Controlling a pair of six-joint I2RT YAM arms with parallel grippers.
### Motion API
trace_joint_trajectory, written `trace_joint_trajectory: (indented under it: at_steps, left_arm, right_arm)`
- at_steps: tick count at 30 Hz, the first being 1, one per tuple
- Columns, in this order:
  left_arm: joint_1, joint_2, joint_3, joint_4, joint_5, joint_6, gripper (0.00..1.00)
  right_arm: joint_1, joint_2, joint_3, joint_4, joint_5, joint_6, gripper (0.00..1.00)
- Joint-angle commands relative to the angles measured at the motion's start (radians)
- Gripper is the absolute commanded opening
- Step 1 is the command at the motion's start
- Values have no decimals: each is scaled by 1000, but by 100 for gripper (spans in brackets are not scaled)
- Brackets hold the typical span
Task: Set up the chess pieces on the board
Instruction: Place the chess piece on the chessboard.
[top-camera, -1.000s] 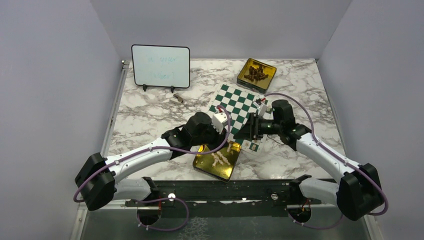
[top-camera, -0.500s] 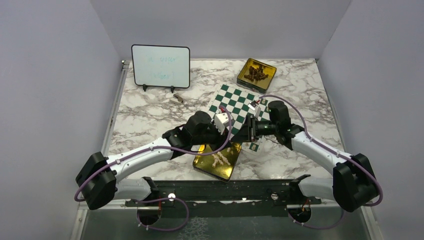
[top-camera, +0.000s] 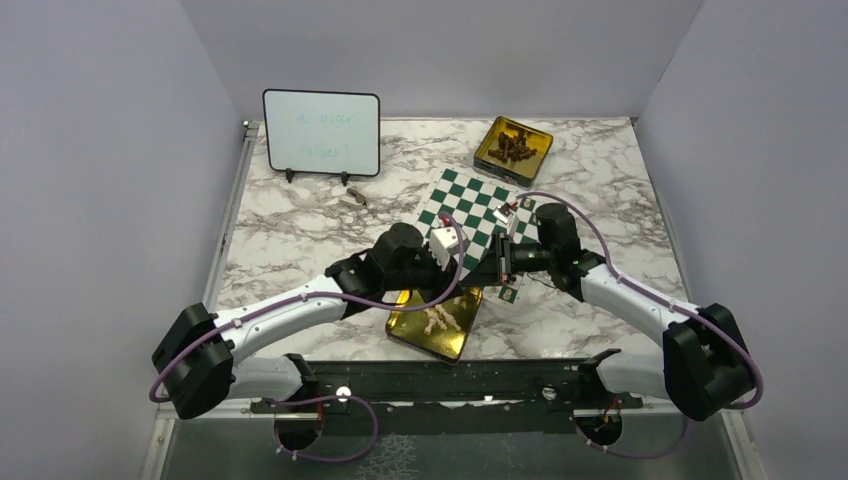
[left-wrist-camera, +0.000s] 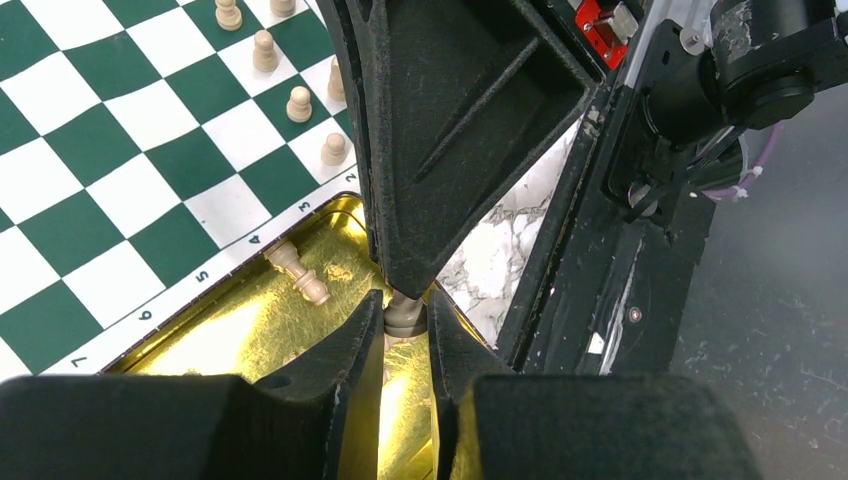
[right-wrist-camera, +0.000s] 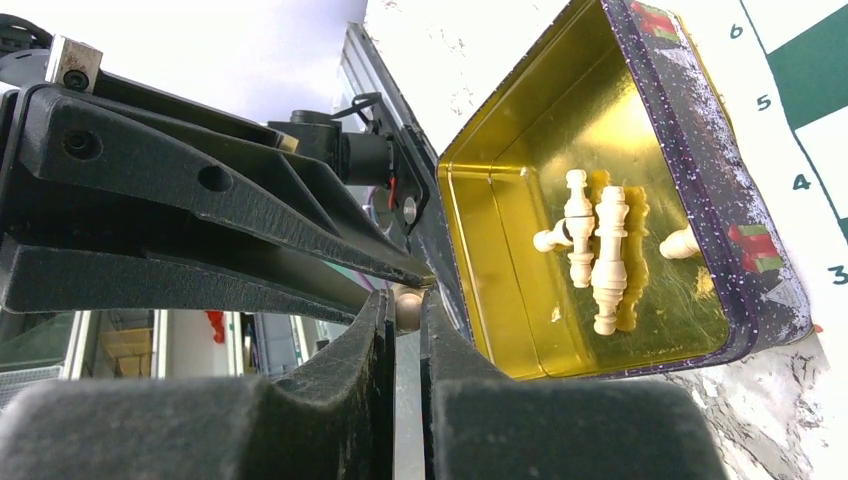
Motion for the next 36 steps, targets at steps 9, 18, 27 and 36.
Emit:
trace_joint_trajectory:
  at_steps: [9, 18, 27, 36]
  left_arm:
    - [-5, 12, 8, 1, -70, 13, 64]
    - [-4, 65, 95, -167, -199, 24, 99]
    - [65, 33, 117, -248, -243, -20, 99]
    - [372, -11, 63, -242, 41, -115, 99]
  right_arm:
    - [8, -99, 21, -98, 196, 3, 7]
    - [8, -190, 120, -331, 543, -70, 6]
    - [8, -187, 242, -448, 808, -152, 6]
    - [8, -106, 335, -458, 1007, -252, 6]
